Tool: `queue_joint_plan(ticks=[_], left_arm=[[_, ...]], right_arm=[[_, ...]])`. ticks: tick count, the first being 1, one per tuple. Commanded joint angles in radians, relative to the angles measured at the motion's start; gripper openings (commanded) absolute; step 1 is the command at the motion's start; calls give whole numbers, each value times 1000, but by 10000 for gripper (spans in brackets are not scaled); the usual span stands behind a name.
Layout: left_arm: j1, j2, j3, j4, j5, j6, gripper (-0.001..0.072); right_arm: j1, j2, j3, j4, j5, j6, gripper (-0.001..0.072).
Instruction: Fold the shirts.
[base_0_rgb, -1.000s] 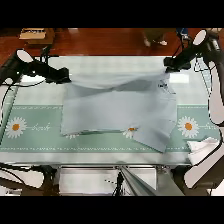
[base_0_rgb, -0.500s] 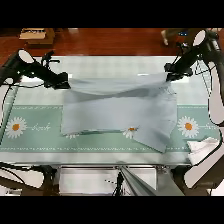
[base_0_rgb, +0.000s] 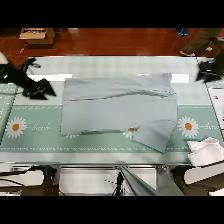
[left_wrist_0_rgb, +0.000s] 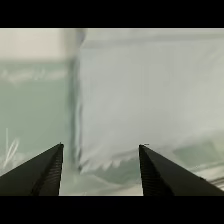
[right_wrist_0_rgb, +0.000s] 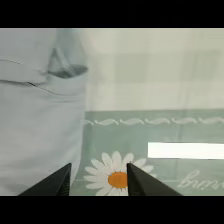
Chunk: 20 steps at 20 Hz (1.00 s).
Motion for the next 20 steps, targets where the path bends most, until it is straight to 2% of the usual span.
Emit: queue_joint_plan(ticks=[1,4,7,10,14,16,17,19,20], left_arm=[[116,146,-274,6,-27,26,573],[150,183,-499,-12,-12,76,575],[144,182,-631,-92,114,119,575],[134,180,-684,-183,248,119,575],[67,180,-686,-193,345,114,574],[18,180,-686,-197,405,78,565],[-10,180,-686,-212,441,71,518],[-64,180,-686,-245,487,71,257],[-89,180,-686,-245,491,72,157]], right_arm=[[-206,143,-180,171,-17,-27,470],[-307,226,-335,249,-87,-35,467],[-321,256,-386,254,-128,-44,465],[-319,259,-386,299,-132,-45,465],[-319,278,-386,296,-139,-45,464],[-319,284,-386,296,-140,-45,464],[-319,288,-386,296,-141,-45,464],[-319,296,-386,297,-140,-45,464],[-319,298,-386,296,-139,-45,464]])
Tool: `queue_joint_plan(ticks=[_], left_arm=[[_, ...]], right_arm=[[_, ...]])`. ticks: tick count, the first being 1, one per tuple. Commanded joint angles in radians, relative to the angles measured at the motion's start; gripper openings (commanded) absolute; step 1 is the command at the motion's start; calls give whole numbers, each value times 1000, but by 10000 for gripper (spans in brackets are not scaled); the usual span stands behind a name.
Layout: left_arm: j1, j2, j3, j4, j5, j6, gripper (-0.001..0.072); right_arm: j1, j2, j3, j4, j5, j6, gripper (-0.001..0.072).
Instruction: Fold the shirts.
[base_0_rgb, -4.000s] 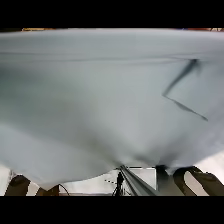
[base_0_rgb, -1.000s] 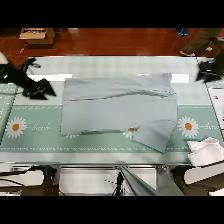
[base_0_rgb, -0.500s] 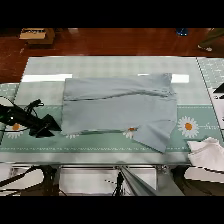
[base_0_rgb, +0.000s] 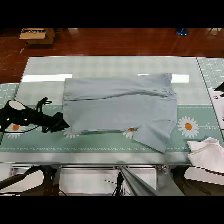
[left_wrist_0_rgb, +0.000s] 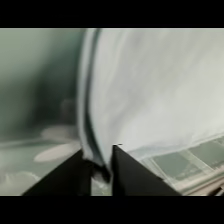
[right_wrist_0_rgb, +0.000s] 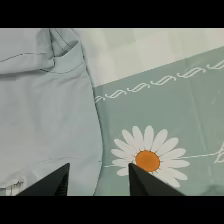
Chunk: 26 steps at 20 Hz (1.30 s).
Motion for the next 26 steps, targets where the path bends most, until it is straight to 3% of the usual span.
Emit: queue_joint_plan(ticks=[1,4,7,11,14,19,22,24,25,26], left_arm=[[-82,-1,-3,-21,78,-11,34],[-82,0,-3,-21,47,-11,17],[-74,0,-3,-21,45,-8,17],[-74,0,-3,-22,47,-3,17],[-74,0,-3,-23,63,1,17],[-74,0,-3,-23,61,15,17],[-74,0,-3,-23,55,18,18],[-74,0,-3,-23,57,25,17],[-74,0,-3,-23,61,27,18],[-74,0,-3,-23,64,27,17]], right_arm=[[-1,10,0,1,3,-1,464],[-2,14,-57,-63,21,-6,465],[6,74,-287,8,-15,-43,466],[21,209,-641,-16,-183,-104,469],[34,254,-826,64,-295,-133,499],[173,258,-957,90,-462,-142,498],[259,258,-961,84,-546,-76,495],[299,258,-961,85,-604,-29,443],[320,258,-961,95,-635,-19,387],[338,258,-961,110,-657,-19,284]])
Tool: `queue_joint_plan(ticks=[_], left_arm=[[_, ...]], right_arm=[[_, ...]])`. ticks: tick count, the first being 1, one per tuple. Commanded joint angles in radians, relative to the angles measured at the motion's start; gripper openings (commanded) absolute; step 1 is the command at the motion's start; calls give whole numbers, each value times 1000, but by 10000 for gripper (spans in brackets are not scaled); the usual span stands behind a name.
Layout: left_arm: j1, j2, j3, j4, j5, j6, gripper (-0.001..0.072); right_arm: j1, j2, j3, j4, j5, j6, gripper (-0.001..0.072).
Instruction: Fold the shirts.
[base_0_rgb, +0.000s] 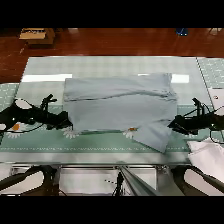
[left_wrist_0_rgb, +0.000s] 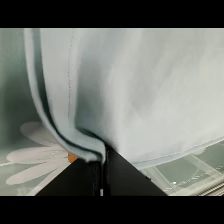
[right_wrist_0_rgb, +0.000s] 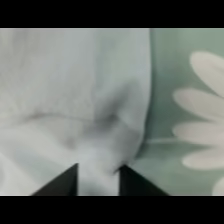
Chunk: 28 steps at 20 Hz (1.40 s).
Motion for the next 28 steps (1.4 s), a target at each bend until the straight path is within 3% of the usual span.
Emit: queue_joint_plan(ticks=[1,2,4,8,11,15,18,23,28], left_arm=[[0,0,-1,2,15,9,18],[0,0,0,2,21,31,17],[2,0,0,2,23,55,17],[13,31,22,-70,-15,102,17],[21,117,123,-148,-54,151,17],[32,149,323,-156,-26,114,17],[33,105,407,-165,82,101,17],[33,-120,497,-237,139,72,17],[43,-303,561,-316,163,72,18]], right_arm=[[72,1,-9,36,-124,45,229],[75,1,-8,41,-137,55,226],[67,1,6,32,-112,53,22],[61,56,125,77,11,-77,21],[61,108,295,179,10,-61,20],[114,27,490,227,-99,-50,19],[163,-113,579,227,-251,-7,19],[187,-338,681,323,-344,-7,19],[207,-435,693,334,-516,-3,19]])
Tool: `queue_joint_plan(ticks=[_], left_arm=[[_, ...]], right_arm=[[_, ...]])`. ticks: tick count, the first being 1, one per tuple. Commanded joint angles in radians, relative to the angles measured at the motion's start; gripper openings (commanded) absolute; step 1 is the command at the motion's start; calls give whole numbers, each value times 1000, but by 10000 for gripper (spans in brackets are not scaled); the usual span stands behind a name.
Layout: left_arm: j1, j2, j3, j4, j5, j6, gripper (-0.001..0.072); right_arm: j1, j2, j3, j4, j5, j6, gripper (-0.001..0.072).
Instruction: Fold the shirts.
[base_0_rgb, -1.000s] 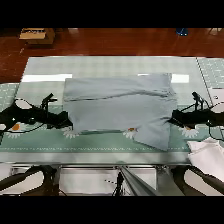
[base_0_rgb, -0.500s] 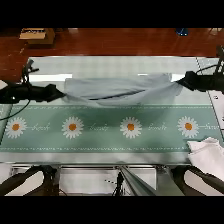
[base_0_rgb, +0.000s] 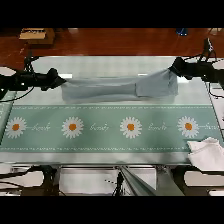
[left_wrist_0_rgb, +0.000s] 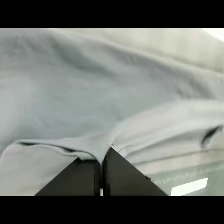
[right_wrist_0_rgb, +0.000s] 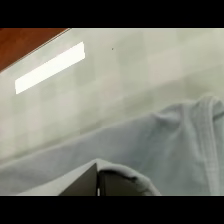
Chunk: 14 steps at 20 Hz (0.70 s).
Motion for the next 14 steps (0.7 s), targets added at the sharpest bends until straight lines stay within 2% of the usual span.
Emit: queue_joint_plan(ticks=[1,7,9,10,11,12,13,14], left_arm=[[5,-116,54,-42,23,0,18],[4,-199,69,-43,64,6,38],[1,-208,69,-55,77,7,173],[-2,-210,69,-58,78,7,213],[-5,-211,69,-58,77,7,214],[-5,-211,69,-58,72,7,273],[0,-210,71,-57,55,6,395],[11,-207,71,-57,36,6,422]], right_arm=[[10,-70,16,18,-128,5,20],[14,-128,15,13,-167,2,20],[26,-137,15,6,-171,-1,21],[35,-140,15,6,-171,-15,22],[47,-139,16,6,-171,-34,24],[53,-136,16,8,-167,-44,114],[53,-127,17,7,-147,-61,254],[43,-109,24,-8,-106,-100,315]])
